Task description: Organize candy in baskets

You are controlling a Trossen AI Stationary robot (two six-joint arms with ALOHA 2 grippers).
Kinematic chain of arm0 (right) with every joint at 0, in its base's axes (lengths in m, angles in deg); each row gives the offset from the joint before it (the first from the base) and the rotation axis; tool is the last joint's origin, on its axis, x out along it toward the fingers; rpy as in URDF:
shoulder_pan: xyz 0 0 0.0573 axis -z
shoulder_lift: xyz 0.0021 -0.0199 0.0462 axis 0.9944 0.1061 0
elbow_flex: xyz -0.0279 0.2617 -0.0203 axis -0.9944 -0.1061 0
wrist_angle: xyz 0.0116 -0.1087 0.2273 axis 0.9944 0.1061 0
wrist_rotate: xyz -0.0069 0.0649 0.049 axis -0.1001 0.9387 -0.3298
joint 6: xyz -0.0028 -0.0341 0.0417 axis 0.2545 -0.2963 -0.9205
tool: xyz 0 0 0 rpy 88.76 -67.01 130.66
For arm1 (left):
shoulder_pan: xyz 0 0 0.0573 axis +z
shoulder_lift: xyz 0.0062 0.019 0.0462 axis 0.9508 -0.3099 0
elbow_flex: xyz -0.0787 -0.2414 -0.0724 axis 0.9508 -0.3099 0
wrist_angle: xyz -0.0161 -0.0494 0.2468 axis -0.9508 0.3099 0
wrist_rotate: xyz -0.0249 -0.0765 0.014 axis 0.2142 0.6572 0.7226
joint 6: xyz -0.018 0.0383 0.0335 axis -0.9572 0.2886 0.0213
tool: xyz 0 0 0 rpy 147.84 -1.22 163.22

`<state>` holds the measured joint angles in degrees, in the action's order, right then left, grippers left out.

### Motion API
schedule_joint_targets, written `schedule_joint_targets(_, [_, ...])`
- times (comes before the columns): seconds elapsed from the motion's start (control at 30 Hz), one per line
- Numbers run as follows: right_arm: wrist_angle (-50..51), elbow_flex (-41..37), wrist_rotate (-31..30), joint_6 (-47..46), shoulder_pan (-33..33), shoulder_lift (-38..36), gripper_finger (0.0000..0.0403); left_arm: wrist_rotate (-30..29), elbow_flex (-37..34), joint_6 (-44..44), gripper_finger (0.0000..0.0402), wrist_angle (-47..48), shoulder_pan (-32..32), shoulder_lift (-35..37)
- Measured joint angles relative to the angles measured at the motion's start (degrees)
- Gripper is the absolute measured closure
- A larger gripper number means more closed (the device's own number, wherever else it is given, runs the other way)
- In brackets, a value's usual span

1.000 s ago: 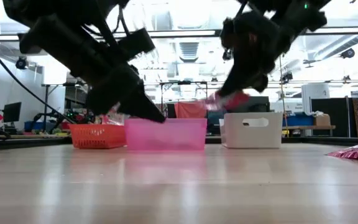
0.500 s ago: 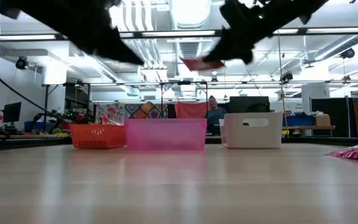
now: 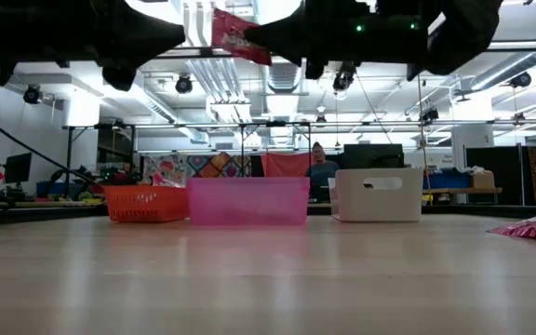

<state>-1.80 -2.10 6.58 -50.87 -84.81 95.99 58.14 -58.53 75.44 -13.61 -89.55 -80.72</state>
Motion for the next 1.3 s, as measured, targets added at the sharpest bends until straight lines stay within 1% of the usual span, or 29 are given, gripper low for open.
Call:
schedule_joint_targets(0.07, [-2.7, 0.9, -2.0, 2.4, -0.5, 2.2, 0.0390, 0.1, -0.7, 0.1, 0.0339, -3.1, 0.0, -1.4])
schedule_joint_targets(0.13, [-3.2, 2.4, -3.4, 4.1, -0.6, 3.8, 0.0390, 0.2, -0.7, 0.6, 0.0313, -5.0, 0.0, -2.9])
schedule_joint_targets(0.23, [-3.2, 4.8, -3.7, 5.6, -0.6, 5.7, 0.0390, -0.5, 0.0, 1.7, 0.0274, -6.7, 0.1, -5.5])
schedule_joint_targets(0.33, [-2.5, 6.4, -3.6, 8.0, -0.6, 6.9, 0.0390, -1.1, 1.5, 3.3, 0.0245, -7.5, 0.2, -7.6])
schedule_joint_targets(0.4, [-1.2, 7.1, -3.4, 9.5, -0.7, 7.1, 0.0390, -4.8, 2.2, 3.5, 0.0231, -7.2, 0.2, -8.6])
schedule_joint_targets(0.47, [-0.2, 7.6, -3.4, 10.7, -0.9, 6.9, 0.0390, -10.8, 2.8, 3.2, 0.0224, -7.2, 0.2, -9.2])
schedule_joint_targets(0.5, [0.2, 7.6, -3.5, 11.1, -0.9, 6.9, 0.0390, -12.6, 2.9, 3.1, 0.0222, -7.3, 0.2, -9.4])
schedule_joint_targets(0.57, [0.4, 7.8, -3.5, 11.3, -0.8, 6.9, 0.0390, -12.4, 3.2, 3.9, 0.0222, -7.3, 0.2, -10.0])
schedule_joint_targets(0.6, [0.6, 7.9, -3.5, 11.4, -0.8, 6.9, 0.0390, -11.6, 3.2, 4.5, 0.0223, -7.2, 0.2, -10.2])
schedule_joint_targets(0.7, [0.6, 7.9, -3.4, 11.6, -0.9, 6.8, 0.0390, -6.6, 3.8, 5.9, 0.0231, -7.2, 0.5, -10.9])
schedule_joint_targets(0.77, [0.6, 7.9, -3.2, 11.6, -0.9, 6.8, 0.0390, -5.0, 4.8, 6.2, 0.0240, -7.2, 1.1, -11.7])
schedule_joint_targets(0.87, [0.6, 7.9, -2.8, 11.6, -0.9, 6.8, 0.0390, -5.0, 6.7, 7.0, 0.0256, -7.2, 2.0, -13.3])
schedule_joint_targets(0.93, [0.9, 7.9, -2.8, 11.6, -0.9, 6.8, 0.0390, -5.1, 7.9, 8.6, 0.0275, -7.1, 2.2, -14.5])
schedule_joint_targets(1.0, [1.4, 7.9, -2.8, 11.1, -0.9, 6.8, 0.0390, -6.0, 8.8, 10.5, 0.0304, -7.0, 2.2, -15.5])
schedule_joint_targets(1.13, [1.9, 7.9, -2.9, 10.1, -0.9, 6.7, 0.0383, -9.2, 10.1, 13.0, 0.0381, -6.8, 2.2, -16.7])
schedule_joint_targets(1.17, [2.1, 7.9, -2.9, 10.0, -0.9, 6.7, 0.0376, -9.5, 10.1, 13.1, 0.0390, -6.7, 2.2, -16.7])
schedule_joint_targets(1.3, [4.1, 8.0, -4.7, 7.3, -0.9, 6.3, 0.0350, -9.5, 9.4, 13.0, 0.0387, -6.0, 2.2, -15.9])
